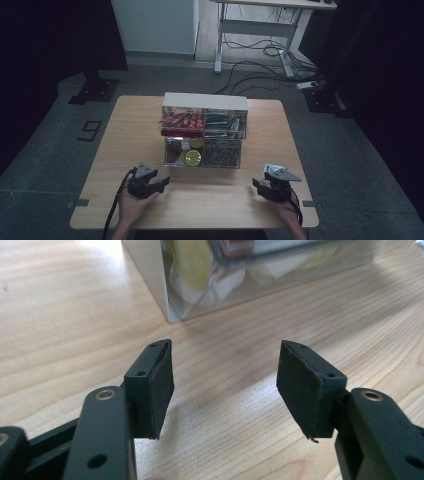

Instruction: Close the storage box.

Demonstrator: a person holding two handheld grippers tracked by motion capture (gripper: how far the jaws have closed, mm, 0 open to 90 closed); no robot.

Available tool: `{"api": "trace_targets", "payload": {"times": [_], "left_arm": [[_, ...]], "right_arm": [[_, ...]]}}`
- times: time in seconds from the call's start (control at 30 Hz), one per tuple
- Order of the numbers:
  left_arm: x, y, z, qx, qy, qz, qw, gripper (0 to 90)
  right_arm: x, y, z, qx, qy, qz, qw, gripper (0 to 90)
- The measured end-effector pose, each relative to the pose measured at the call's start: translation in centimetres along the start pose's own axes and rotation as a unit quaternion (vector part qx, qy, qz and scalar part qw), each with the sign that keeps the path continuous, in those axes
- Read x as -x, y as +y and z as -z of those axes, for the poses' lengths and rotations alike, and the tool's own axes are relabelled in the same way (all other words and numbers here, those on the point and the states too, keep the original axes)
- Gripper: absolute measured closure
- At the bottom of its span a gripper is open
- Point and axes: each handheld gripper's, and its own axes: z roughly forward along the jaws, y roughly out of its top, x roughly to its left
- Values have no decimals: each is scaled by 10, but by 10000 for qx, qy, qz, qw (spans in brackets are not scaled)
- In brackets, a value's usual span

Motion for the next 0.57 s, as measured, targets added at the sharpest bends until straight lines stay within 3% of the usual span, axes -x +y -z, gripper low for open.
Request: {"api": "trace_targets", "payload": {"times": [0.33, 0.57], "left_arm": [[4, -5, -11, -181, -8, -10, 9998, 393], [4, -7, -13, -169, 24, 14, 9999, 392]], "right_arm": [[0, -3, -2, -44, 54, 8, 10000, 387], [0, -3, -1, -49, 71, 1, 10000, 385]]}}
